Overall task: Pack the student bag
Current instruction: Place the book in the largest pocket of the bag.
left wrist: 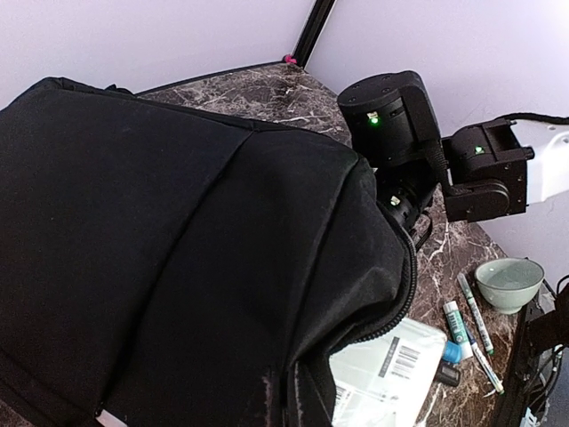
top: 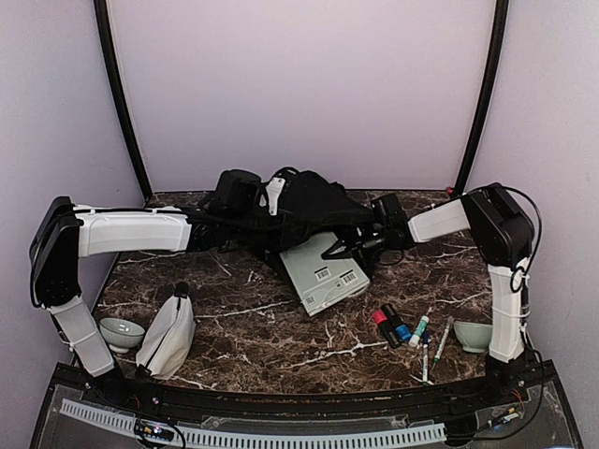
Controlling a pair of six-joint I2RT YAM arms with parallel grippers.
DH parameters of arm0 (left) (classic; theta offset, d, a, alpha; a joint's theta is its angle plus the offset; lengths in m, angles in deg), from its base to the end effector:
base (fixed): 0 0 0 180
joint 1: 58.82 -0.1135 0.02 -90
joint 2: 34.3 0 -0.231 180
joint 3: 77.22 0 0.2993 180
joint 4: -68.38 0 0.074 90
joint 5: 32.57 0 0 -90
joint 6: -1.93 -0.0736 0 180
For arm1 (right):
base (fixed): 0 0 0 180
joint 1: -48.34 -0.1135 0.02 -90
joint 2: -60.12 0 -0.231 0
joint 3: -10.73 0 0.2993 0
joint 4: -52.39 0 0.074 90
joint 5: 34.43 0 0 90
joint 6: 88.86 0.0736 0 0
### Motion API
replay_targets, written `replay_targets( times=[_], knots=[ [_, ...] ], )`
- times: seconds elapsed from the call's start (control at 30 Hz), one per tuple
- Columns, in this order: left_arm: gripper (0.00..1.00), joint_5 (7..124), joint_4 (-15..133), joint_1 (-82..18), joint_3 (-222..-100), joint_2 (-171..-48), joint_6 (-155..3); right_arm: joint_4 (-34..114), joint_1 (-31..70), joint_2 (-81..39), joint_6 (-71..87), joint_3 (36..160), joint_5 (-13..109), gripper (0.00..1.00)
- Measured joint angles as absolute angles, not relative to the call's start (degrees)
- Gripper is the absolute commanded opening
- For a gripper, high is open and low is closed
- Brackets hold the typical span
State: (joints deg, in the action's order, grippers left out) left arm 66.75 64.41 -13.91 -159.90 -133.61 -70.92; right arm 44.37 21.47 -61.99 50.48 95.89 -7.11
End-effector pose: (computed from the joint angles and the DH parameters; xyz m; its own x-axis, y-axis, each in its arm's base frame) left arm 0.3325 -0.3483 0.2042 -0.4752 0.0628 -0.8776 0.6948 0.6388 -0.3305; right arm 0.3792 0.2654 0.0531 -0.9935 -0.1131 0.0154 -0.0223 0.3240 0.9458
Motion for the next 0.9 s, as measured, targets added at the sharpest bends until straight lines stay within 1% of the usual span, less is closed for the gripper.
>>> replay_targets(
  times=[0.23,0.4,0.77,0.8,0.83,0.87,0.9],
  knots=[
    [0.00,66.89,64.98,-13.91,-159.85,-133.61,-71.25,34.15,20.68,-55.48,50.53,93.53,-5.08,0.00],
    [0.00,66.95,65.42,-13.91,-159.46,-133.61,-71.40,27.76,19.41,-52.92,50.48,93.53,-4.40,0.00],
    [0.00,67.48,66.12,-13.91,-158.67,-133.61,-71.40,26.82,18.30,-52.70,50.27,93.14,-4.14,0.00],
    [0.00,67.48,66.12,-13.91,-158.67,-133.61,-71.40,27.09,18.30,-52.70,50.22,92.96,-4.14,0.48],
    [0.00,67.48,66.12,-13.91,-158.67,-133.61,-71.38,27.17,18.30,-52.72,50.16,92.90,-4.14,0.84],
    [0.00,67.48,66.14,-13.91,-158.67,-133.61,-71.38,26.95,18.30,-52.72,50.35,92.90,-0.77,0.87],
    [0.00,67.52,66.18,-13.91,-158.67,-133.61,-71.36,27.00,17.97,-52.66,50.27,92.90,3.58,0.85]
  ],
)
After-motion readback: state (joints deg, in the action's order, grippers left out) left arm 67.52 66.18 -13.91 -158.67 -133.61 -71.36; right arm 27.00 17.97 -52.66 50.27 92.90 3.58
